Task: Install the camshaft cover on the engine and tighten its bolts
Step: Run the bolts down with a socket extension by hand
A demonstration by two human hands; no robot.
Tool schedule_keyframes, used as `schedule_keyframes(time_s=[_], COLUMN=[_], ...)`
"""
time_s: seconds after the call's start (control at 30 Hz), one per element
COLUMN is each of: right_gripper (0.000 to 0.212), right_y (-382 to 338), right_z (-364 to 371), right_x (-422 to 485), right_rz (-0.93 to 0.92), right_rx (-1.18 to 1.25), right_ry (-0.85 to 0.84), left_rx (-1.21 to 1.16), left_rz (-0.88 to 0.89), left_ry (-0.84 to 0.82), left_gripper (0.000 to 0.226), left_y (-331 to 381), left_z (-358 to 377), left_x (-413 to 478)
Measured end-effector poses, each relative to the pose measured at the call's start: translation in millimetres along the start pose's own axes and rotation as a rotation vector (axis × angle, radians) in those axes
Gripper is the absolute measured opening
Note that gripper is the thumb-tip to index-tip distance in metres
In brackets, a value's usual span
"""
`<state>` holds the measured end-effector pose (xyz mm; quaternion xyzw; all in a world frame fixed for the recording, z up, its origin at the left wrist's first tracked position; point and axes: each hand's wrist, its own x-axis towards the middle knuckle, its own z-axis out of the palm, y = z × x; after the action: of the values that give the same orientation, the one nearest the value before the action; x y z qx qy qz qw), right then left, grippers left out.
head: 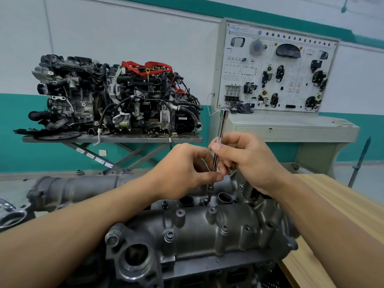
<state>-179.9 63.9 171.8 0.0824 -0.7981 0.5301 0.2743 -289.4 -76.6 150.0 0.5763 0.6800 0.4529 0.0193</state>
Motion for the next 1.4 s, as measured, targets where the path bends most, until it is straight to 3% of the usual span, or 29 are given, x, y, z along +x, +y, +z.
schedule_keyframes(time_s=[0.87, 1.13, 1.33, 1.4], right_gripper=[0.008, 0.023, 0.008, 0.014], right_y=[6.2, 6.5, 4.0, 3.7], right_z=[1.4, 1.8, 2.8, 3.1], right_x=[3.5, 5.0, 4.9, 3.8], right_rz=[-0.027, -0.036, -0.038, -0.058], right_rx=[-0.04, -0.122, -0.1, -0.114], right_ry=[0.019, 0.186, 0.093, 0.066], left_rx=[0.066, 0.043, 0.092, 0.088], left_rz=[-0.004, 0.013, 0.015, 0.007], left_ry=[0.018, 0.045, 0.005, 0.01], left_gripper=[0.02, 0.017, 0.005, 0.007], left_y=[0.2, 4.0, 5.2, 4.7], left_z=[-3.7, -5.9, -2.7, -2.0], left_x=[0.0, 1.1, 0.9, 1.3])
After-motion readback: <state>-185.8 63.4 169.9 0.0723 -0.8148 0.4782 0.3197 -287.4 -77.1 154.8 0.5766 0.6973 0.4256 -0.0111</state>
